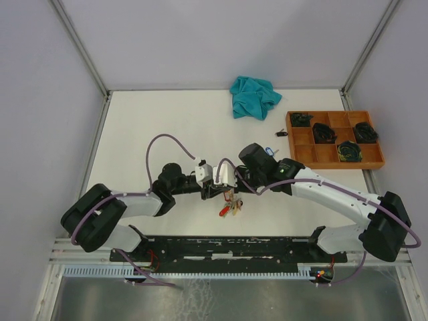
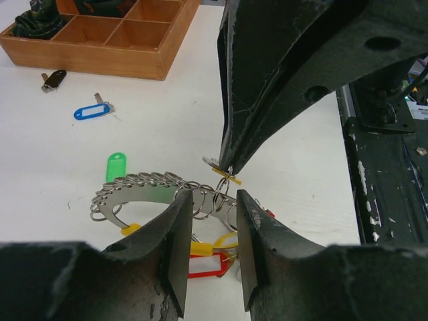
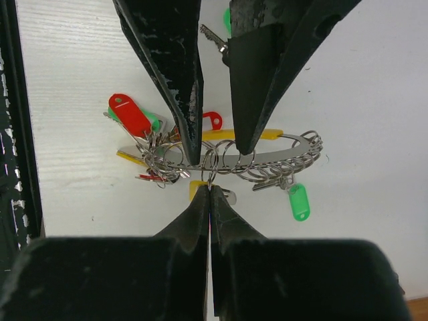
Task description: Put the keys on the keyring
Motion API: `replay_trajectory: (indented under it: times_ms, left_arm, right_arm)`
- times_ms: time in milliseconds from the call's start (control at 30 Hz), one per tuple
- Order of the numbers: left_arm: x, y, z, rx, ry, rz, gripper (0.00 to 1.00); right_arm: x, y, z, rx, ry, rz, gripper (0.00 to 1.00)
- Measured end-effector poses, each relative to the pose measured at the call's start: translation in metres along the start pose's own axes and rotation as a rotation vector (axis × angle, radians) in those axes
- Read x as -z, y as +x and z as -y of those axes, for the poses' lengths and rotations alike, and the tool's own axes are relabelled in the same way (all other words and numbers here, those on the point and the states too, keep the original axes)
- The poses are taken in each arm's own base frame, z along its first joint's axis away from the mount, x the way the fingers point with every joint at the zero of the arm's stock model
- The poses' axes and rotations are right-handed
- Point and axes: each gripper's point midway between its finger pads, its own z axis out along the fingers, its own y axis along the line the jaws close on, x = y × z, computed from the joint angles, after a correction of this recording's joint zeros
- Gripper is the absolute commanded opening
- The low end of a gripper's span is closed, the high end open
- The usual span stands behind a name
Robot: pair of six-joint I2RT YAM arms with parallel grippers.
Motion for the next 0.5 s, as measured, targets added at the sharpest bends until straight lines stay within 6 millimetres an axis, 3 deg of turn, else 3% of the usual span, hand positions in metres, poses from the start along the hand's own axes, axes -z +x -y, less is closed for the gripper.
replay_trajectory:
  times_ms: [500]
  left_arm:
    - [-0.001, 0.012, 0.011, 0.018, 0.096, -0.042, 0.34]
  right_arm:
    - [0.002, 0.009, -0.006, -0.008, -0.026, -0.035, 0.01]
